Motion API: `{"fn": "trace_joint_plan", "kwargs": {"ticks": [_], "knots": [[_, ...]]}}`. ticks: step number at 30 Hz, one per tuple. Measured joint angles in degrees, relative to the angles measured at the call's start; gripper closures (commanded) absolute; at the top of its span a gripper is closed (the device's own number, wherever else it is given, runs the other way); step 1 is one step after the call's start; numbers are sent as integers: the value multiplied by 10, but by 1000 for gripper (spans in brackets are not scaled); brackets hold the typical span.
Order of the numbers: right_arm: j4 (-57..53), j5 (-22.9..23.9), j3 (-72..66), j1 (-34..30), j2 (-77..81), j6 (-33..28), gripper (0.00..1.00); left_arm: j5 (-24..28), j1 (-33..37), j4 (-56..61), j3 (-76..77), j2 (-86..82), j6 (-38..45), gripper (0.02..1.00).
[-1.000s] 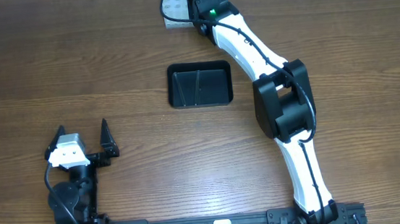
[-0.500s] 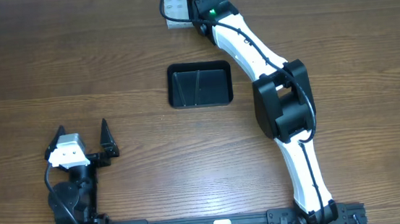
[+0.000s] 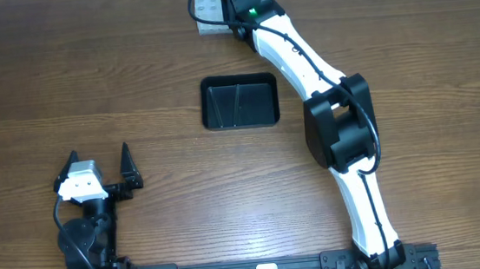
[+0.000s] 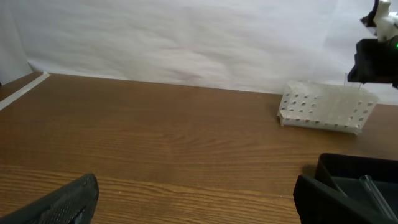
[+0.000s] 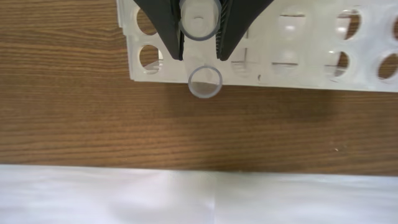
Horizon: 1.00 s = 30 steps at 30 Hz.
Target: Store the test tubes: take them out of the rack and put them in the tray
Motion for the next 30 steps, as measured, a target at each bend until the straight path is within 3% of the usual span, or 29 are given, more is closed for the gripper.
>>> {"fn": "trace_joint_plan", "kwargs": {"ticks": [11, 17, 30], "knots": [[-15, 0, 8, 10, -73, 0, 941, 0, 0, 0, 0, 0, 0, 20], [-111, -9, 12, 23, -126, 13, 952, 0, 0, 0, 0, 0, 0, 23], [-444, -148, 19, 48, -152, 154, 989, 0, 0, 0, 0, 0, 0, 20]]}}
